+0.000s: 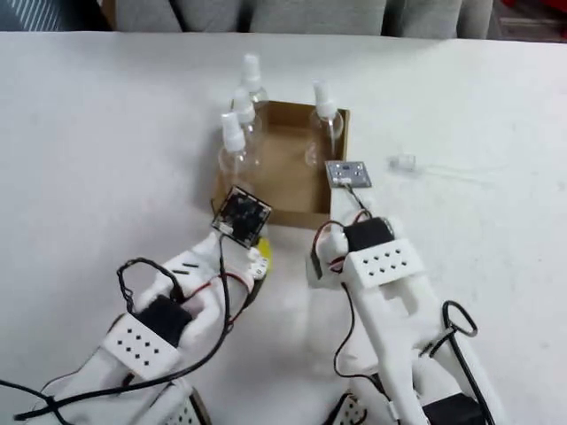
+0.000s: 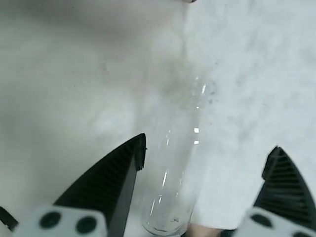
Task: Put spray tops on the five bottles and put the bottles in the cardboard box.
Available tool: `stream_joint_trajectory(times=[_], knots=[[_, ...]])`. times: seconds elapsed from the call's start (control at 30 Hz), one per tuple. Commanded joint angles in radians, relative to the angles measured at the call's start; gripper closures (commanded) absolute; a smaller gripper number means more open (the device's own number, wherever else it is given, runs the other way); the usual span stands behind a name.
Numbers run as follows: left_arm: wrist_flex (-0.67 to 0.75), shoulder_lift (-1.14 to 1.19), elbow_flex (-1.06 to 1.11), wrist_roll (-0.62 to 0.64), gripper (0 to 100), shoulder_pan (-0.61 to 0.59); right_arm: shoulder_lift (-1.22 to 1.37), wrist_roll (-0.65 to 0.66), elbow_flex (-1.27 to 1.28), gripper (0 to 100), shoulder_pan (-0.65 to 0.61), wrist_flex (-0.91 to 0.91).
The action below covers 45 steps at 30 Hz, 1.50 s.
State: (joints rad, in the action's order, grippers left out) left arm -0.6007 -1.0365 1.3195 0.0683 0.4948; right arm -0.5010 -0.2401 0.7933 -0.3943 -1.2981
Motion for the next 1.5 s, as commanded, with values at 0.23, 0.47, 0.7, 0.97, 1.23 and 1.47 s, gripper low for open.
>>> stream_joint_trajectory(times=[0.23,0.47,0.7,0.97,1.23,1.47], knots=[[0.031,-0.025,-0.005,0.002,98,-0.013,0.001,-0.017,0.167,65.9,0.016,0.209],[0.029,-0.025,-0.005,0.002,98,-0.013,0.090,-0.014,0.170,65.9,0.015,0.245],[0.029,-0.025,-0.005,0.002,98,-0.013,0.188,0.043,0.110,81.0,0.016,0.257],[0.029,-0.025,-0.003,0.002,98,-0.013,0.076,0.341,0.121,93.3,0.150,0.232],[0.035,-0.025,0.014,0.002,98,-0.010,-0.085,0.948,0.029,93.8,0.641,0.183],[0.035,-0.025,0.015,0.002,98,-0.005,0.030,1.128,-0.209,95.7,0.997,0.051]])
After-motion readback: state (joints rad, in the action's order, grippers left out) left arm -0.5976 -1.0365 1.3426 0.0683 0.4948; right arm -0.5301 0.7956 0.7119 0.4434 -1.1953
